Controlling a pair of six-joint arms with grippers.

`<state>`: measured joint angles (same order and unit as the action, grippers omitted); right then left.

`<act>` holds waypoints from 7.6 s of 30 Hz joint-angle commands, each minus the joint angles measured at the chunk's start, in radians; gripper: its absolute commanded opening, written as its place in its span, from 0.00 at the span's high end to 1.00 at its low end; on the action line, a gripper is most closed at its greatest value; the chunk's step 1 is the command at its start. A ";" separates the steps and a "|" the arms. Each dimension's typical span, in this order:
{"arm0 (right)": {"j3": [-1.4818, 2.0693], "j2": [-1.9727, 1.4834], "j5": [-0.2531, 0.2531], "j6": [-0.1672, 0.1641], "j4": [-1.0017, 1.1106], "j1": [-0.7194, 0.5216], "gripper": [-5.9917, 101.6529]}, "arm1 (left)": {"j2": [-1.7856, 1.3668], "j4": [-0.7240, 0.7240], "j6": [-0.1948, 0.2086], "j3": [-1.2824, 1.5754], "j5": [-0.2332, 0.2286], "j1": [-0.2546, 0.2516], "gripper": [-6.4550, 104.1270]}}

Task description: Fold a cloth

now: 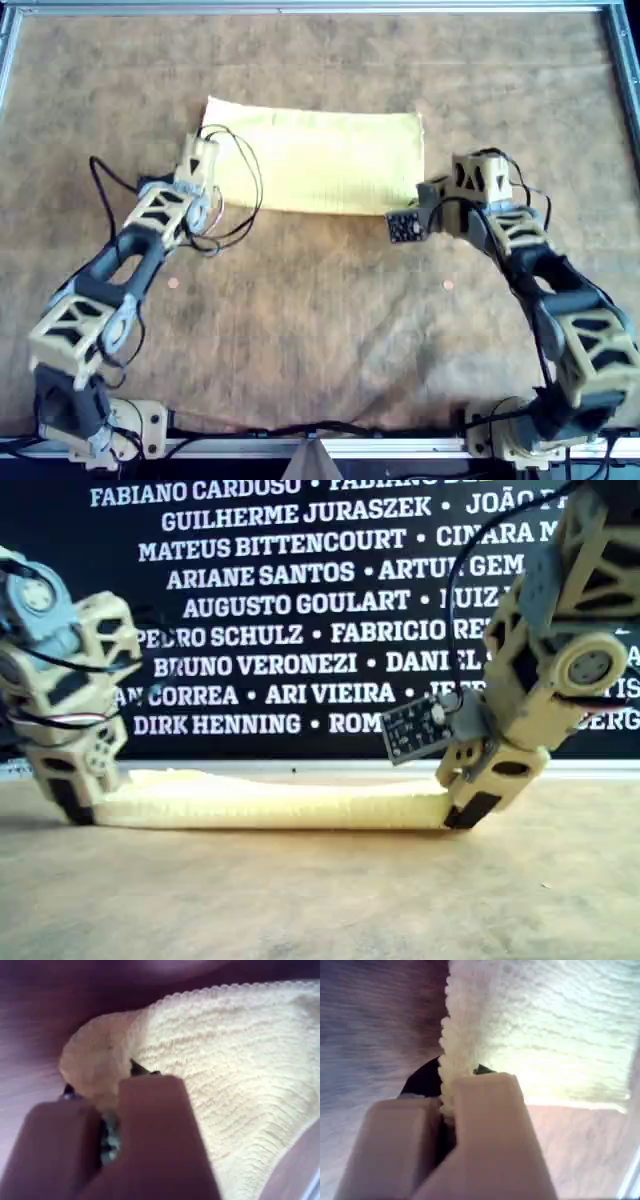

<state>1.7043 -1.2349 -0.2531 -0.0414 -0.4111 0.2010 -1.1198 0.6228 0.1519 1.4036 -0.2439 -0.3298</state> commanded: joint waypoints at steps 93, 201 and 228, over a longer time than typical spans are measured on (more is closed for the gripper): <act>1.310 -1.888 0.021 -0.035 0.034 0.014 0.30 | -1.994 0.002 -0.187 1.411 -0.021 -0.067 0.28; 0.104 -0.258 0.025 -0.040 -0.198 0.107 0.57 | -1.993 0.000 -0.196 1.516 -0.021 -0.069 0.28; -0.037 -0.259 0.023 -0.023 -0.025 0.221 0.96 | -1.993 0.000 -0.196 1.505 -0.021 -0.069 0.28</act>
<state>1.7871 -1.4726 -0.2316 -0.0690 -0.4985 0.3743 -3.1002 0.6259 -0.0414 2.9391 -0.2577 -0.3958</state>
